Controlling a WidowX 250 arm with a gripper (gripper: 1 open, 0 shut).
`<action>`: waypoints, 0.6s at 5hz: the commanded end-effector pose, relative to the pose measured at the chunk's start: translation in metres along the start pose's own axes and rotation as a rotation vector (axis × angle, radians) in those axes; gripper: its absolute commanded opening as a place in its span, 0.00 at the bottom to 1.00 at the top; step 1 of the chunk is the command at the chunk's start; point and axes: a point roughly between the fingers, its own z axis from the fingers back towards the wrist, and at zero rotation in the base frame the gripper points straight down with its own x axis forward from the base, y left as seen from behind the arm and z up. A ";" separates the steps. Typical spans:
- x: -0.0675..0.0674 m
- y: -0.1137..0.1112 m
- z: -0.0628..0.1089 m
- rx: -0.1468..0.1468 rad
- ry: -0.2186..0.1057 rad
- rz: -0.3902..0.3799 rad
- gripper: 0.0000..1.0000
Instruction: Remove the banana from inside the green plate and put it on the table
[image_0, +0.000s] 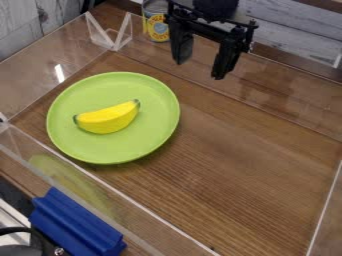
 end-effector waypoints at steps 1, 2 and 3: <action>-0.007 0.010 -0.006 -0.001 0.005 -0.006 1.00; -0.021 0.027 -0.009 -0.006 0.003 -0.043 1.00; -0.032 0.048 -0.010 -0.009 -0.010 -0.082 1.00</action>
